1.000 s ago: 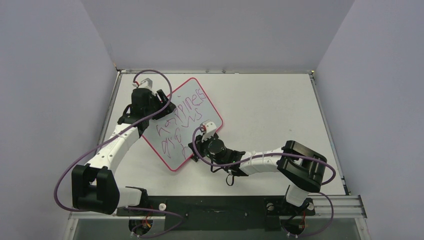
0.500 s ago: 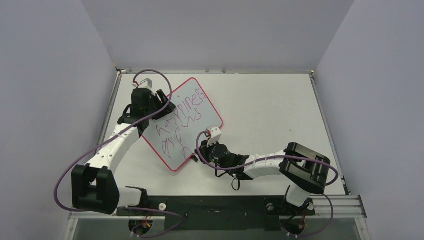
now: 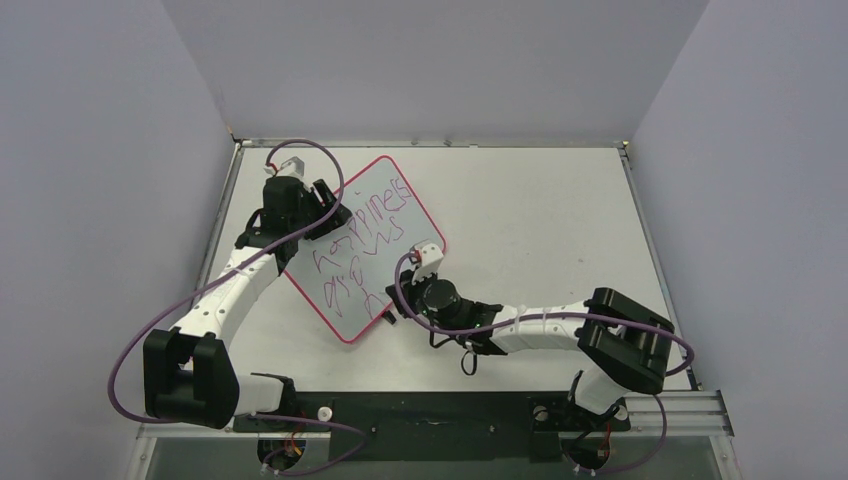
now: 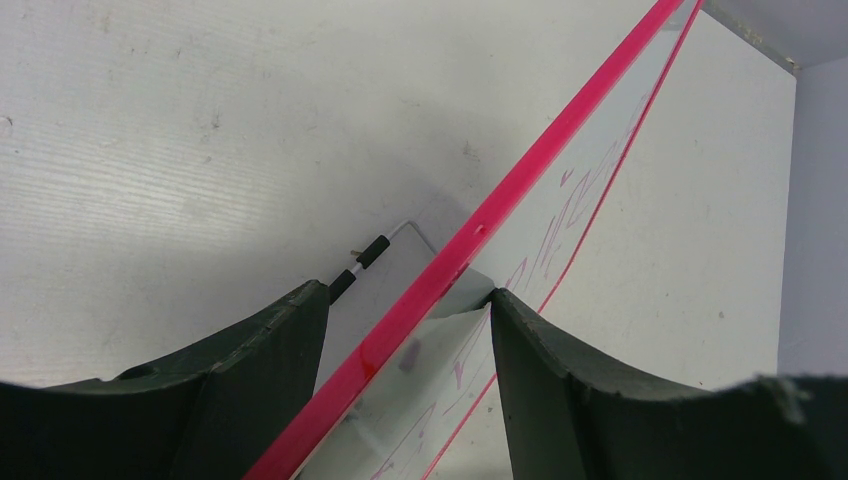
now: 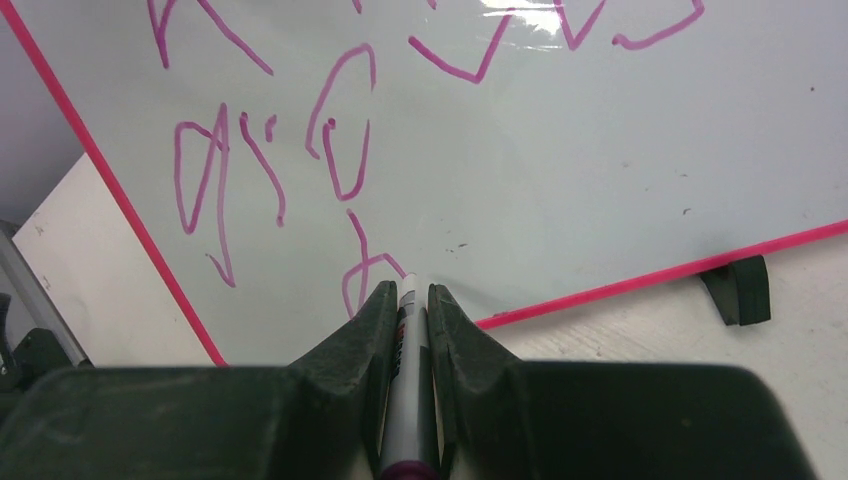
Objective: Write a sentence on the whiteboard
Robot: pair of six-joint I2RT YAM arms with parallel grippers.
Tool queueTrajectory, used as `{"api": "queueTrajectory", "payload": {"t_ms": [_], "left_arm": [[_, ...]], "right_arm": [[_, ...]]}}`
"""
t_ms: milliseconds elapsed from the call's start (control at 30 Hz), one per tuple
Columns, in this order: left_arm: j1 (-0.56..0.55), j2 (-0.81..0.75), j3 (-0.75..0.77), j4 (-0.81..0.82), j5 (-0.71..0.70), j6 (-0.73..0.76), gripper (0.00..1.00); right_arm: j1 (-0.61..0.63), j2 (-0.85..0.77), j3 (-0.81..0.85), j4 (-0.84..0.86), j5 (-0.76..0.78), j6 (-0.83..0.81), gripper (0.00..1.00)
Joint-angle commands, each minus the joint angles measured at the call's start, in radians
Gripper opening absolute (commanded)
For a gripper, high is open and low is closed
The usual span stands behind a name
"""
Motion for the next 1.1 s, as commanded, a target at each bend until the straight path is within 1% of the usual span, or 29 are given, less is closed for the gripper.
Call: {"api": "queueTrajectory", "payload": {"t_ms": [0,233,567,700,1067], "left_arm": [[0.006,-0.007,0.028,0.055,-0.028,0.015,0.46],[0.006,-0.010,0.030,0.049,-0.032,0.018,0.46],[0.007,-0.009,0.029,0.049,-0.032,0.018,0.46],[0.006,-0.007,0.029,0.050,-0.032,0.018,0.46],[0.006,-0.008,0.036,0.042,-0.032,0.019,0.46]], "right_arm": [[-0.008,0.003,0.063,0.016,0.009,-0.017,0.00],[-0.018,0.051,0.079,0.028,-0.005,-0.007,0.00],[-0.061,0.051,0.047,0.035,-0.009,0.008,0.00],[-0.096,0.063,0.052,0.044,-0.031,0.021,0.00],[-0.127,0.062,0.089,0.023,-0.062,0.019,0.00]]}}
